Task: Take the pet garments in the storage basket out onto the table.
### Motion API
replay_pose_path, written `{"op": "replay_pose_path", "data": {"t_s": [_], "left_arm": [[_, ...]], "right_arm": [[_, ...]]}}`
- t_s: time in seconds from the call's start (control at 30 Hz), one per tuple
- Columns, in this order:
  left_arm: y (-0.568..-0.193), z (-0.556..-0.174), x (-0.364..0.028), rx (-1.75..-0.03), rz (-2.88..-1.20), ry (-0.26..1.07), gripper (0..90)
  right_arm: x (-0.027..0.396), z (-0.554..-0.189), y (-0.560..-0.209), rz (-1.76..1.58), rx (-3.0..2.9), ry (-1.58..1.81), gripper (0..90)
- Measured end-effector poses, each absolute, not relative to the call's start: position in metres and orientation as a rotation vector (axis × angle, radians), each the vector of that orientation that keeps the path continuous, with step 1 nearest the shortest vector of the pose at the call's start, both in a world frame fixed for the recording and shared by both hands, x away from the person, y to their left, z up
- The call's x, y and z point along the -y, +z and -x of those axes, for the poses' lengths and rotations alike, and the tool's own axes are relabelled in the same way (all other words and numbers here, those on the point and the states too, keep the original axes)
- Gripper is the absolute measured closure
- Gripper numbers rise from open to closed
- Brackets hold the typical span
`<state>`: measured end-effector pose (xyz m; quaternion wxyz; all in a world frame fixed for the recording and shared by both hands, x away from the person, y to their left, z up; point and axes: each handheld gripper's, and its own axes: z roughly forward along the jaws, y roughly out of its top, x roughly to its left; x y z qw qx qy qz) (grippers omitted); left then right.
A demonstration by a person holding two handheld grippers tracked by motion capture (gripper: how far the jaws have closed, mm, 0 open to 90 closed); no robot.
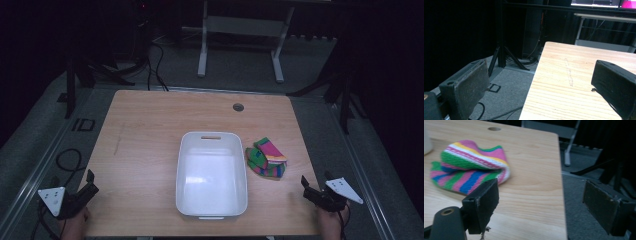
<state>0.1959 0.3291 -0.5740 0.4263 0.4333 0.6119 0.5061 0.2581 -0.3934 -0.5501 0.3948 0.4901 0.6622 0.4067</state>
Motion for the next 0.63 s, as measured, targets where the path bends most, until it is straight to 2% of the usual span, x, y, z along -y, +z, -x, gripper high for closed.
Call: {"op": "replay_pose_path", "data": {"t_s": [0.63], "left_arm": [[-0.5740, -0.1958, -0.3290, -1.526, -1.085, 1.265, 1.9]], "right_arm": [[0.4040, -0.2618, -0.5569, -1.378, -1.623, 1.022, 13.9]]}}
